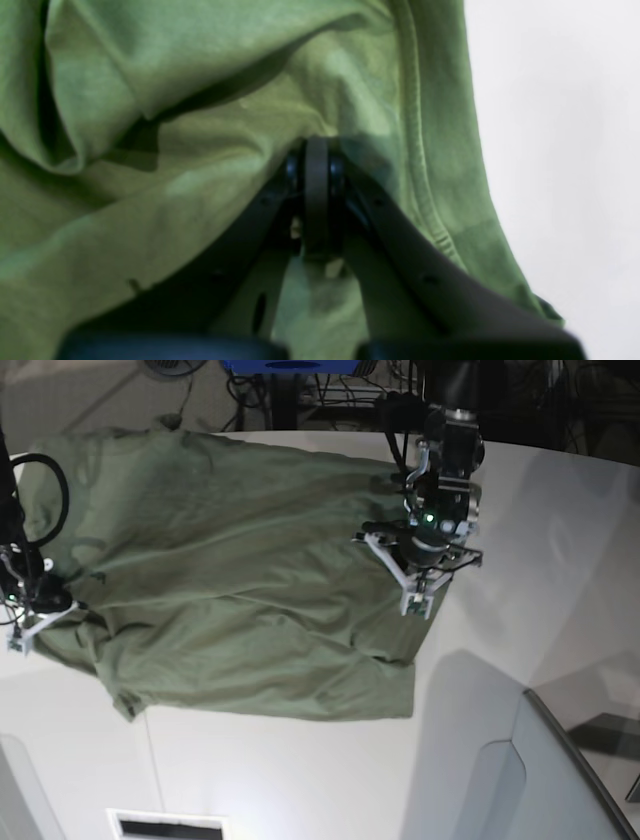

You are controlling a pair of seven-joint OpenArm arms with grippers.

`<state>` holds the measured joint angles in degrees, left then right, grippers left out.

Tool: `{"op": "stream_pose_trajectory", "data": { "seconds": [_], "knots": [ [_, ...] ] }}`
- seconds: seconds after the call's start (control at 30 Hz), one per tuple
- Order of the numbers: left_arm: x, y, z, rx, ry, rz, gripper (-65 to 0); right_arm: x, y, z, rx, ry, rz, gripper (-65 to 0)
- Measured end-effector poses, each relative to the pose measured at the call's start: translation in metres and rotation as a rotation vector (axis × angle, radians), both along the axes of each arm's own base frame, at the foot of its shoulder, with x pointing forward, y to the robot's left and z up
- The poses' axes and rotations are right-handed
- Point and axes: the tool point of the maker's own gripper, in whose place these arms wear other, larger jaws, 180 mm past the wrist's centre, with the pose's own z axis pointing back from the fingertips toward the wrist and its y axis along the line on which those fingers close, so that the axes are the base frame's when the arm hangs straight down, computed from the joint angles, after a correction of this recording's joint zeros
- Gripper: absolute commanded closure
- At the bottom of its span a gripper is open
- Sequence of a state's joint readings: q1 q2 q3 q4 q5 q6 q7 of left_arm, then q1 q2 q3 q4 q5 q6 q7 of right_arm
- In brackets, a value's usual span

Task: Layout the t-shirt on the table in an organized manner, then fold the t-shirt properly
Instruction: 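Grasp the shirt's shoulder corners with both grippers and stretch them apart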

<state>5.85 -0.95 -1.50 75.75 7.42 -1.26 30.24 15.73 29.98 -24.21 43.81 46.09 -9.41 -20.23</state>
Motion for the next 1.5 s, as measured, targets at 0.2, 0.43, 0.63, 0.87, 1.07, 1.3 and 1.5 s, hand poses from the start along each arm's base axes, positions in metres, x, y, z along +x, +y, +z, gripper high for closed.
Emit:
{"op": "stream_pose_trajectory", "data": {
  "seconds": [0.2,0.43,0.63,0.87,1.07,1.3,1.5],
  "knots": [
    [-0.018,0.013,0.001,0.039,0.020,0.013,0.0,0.004,0.001,0.002,0.007,-0.001,-0.004,-0.3],
    [-0.022,0.012,0.009,0.038,0.025,0.022,0.0,0.010,-0.002,0.004,0.012,0.009,-0.024,-0.3],
    [0.003,0.009,0.057,0.033,-0.069,0.034,0.0,0.021,0.021,0.047,0.036,-0.117,0.108,-0.9],
    [0.005,0.055,0.116,0.066,-0.173,0.174,0.0,-0.017,0.002,0.114,0.147,-0.327,-0.023,-30.3],
    [-0.043,0.098,0.100,-0.039,-0.091,0.246,-9.7,-0.092,-0.028,0.102,0.300,-0.267,-0.233,-39.5],
    [-0.076,0.132,0.101,-0.092,-0.068,0.254,-35.1,-0.133,0.000,0.073,0.471,-0.224,-0.212,-36.3],
    [-0.084,0.143,0.094,-0.115,-0.054,0.300,-35.2,-0.160,-0.026,0.049,0.296,-0.112,-0.231,-36.3]
  ]
}}
